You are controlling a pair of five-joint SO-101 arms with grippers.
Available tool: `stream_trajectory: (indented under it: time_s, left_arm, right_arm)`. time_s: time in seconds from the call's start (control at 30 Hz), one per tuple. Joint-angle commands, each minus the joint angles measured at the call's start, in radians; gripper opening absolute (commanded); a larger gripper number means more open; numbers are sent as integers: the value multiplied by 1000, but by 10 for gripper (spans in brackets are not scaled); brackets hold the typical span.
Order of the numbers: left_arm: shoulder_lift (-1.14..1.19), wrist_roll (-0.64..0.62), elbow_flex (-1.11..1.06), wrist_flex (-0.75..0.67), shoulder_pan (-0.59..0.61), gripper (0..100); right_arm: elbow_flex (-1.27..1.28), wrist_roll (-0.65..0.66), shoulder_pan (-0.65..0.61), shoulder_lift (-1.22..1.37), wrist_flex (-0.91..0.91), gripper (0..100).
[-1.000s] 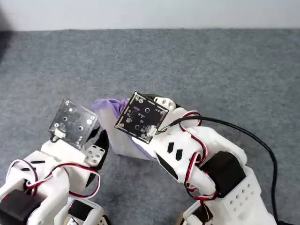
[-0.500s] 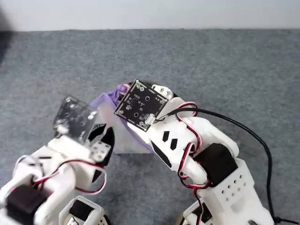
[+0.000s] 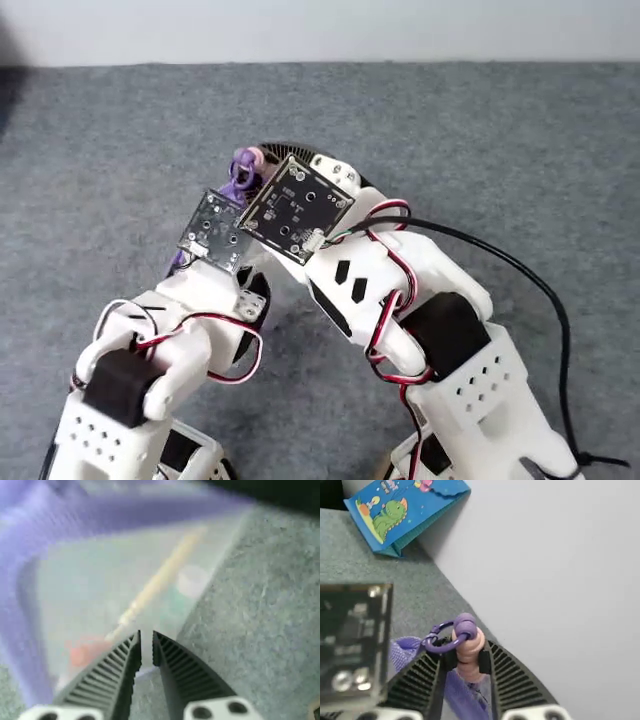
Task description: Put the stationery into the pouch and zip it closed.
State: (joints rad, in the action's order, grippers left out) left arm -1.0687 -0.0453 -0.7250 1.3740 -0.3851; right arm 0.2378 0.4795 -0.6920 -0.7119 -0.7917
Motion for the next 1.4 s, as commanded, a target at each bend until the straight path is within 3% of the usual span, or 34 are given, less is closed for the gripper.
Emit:
stream_trajectory:
  time_s: [0.0, 0.1, 0.23, 0.43, 0.57, 0.8, 1.0, 1.17, 1.37]
  left_arm:
    - [-6, -206, -53, -187, -6, 45]
    - [-2, -428, -147, -416, -6, 45]
    - [-2, -450, -280, -649, 2, 45]
    - [-8, -450, -318, -684, 66, 44]
    - [-9, -445, -231, -548, 83, 41]
    - [-9, -443, 104, -11, 38, 57]
    - [-8, -359, 343, 358, 55, 233]
    - [-37, -227, 473, 370, 256, 282]
    - [-89, -170, 476, 218, 468, 280]
  right_arm:
    - [-15, -11, 5, -1, 51, 7]
    - [-9, -11, 5, 5, 50, 7]
    - [-8, -29, 5, 7, 50, 7]
    - [-6, -97, 5, -1, -85, 7]
    - [3, -146, 7, -1, -183, 7]
    - [80, -181, 7, -2, -185, 7]
    - [123, -184, 7, -2, -180, 7]
    - [120, -199, 4, -4, -183, 7]
    - [120, -196, -1, -4, -189, 7]
